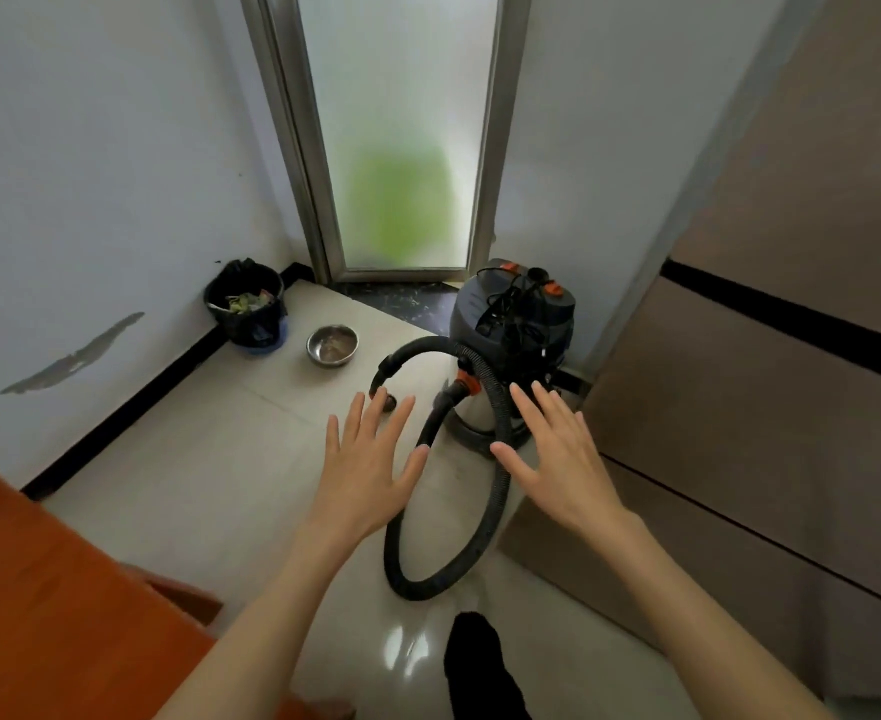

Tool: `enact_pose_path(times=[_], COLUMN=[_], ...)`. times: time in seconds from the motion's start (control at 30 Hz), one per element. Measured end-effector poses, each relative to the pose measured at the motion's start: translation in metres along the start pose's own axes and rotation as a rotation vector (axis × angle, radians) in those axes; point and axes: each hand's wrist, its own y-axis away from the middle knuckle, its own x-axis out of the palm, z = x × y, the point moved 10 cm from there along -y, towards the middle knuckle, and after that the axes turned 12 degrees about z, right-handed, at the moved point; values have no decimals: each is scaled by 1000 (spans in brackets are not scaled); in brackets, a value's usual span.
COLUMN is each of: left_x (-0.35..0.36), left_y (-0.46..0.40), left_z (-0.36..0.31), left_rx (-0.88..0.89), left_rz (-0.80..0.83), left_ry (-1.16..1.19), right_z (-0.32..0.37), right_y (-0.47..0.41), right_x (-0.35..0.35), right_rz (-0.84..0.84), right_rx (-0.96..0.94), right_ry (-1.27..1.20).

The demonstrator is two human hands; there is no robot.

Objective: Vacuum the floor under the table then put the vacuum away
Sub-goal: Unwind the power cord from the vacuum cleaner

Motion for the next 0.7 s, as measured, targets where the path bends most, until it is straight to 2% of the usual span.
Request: enact_pose_path(times=[0.17,0.3,0.47,0.7], left_x=[-27,-34,-34,5], left_y=[-95,-145,-186,-290], left_z=[18,27,52,59], left_rx=[-70,-95,-154,-28], left_rz=[-56,-8,45,238], left_ry=[60,74,120,198], right_z=[-10,-11,-9,-57], right_y=[-105,-171,-222,-291], right_x=[-28,-46,-32,-27], right_rz=[45,53,116,11], right_rx=[-20,4,-1,154], right_ry=[-36,-113,-177,-431])
